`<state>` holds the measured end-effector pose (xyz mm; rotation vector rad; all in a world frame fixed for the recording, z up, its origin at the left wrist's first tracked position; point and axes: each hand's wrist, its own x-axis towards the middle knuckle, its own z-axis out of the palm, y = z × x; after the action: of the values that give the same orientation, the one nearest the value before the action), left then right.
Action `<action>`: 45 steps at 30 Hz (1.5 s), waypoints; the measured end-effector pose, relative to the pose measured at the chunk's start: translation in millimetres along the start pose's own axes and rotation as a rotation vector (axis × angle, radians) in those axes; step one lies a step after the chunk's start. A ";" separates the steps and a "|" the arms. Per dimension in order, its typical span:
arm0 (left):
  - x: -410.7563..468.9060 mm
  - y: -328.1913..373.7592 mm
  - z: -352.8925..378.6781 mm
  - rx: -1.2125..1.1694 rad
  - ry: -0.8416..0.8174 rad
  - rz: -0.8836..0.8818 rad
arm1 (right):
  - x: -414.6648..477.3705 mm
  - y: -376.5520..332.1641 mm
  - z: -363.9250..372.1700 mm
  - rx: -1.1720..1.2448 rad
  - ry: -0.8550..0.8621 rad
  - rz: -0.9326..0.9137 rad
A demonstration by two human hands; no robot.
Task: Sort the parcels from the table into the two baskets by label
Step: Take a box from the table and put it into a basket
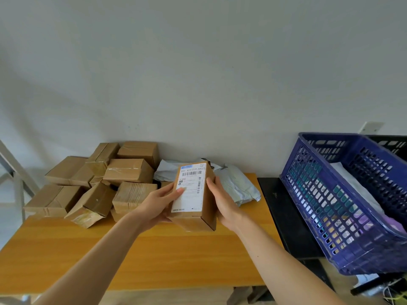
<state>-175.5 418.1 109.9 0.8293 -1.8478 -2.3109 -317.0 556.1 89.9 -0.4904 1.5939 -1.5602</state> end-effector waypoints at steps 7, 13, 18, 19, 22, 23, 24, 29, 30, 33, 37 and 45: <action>-2.8 8.8 -10.5 -0.021 0.055 0.075 | -19.0 -10.1 2.6 0.100 -0.128 -0.167; -10.1 10.5 -23.5 -0.009 0.040 0.098 | -18.6 -8.1 8.8 0.123 -0.064 -0.158; -13.7 8.4 -29.7 0.001 0.035 0.125 | -23.0 -7.9 21.6 0.117 -0.019 -0.161; -14.4 7.7 -30.7 0.002 0.034 0.130 | -25.0 -8.0 24.1 0.117 -0.014 -0.163; -14.8 4.3 -33.1 0.014 0.030 0.139 | -30.9 -6.1 31.0 0.109 0.008 -0.160; -14.3 2.6 -33.1 0.017 0.022 0.140 | -33.5 -4.7 33.0 0.103 0.023 -0.158; -13.1 0.6 -33.5 0.020 0.013 0.140 | -36.1 -2.7 34.4 0.098 0.040 -0.154; -3.5 -11.5 -24.6 0.059 -0.086 0.115 | -55.3 12.5 30.3 0.065 0.152 -0.143; -1.4 -14.3 -20.2 0.065 -0.109 0.108 | -60.5 15.8 27.6 0.068 0.178 -0.138; 4.3 -22.4 0.3 0.083 -0.173 0.093 | -78.8 25.4 14.8 0.075 0.262 -0.127; 7.9 -28.4 41.6 0.125 -0.283 0.076 | -108.0 31.9 -13.0 0.090 0.376 -0.134; 0.4 -26.9 147.5 0.175 -0.449 0.089 | -176.6 39.5 -84.1 0.099 0.561 -0.197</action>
<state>-234.4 555.9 104.5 0.2374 -2.2280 -2.4534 -269.1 749.8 92.8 -0.1594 1.9079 -2.0406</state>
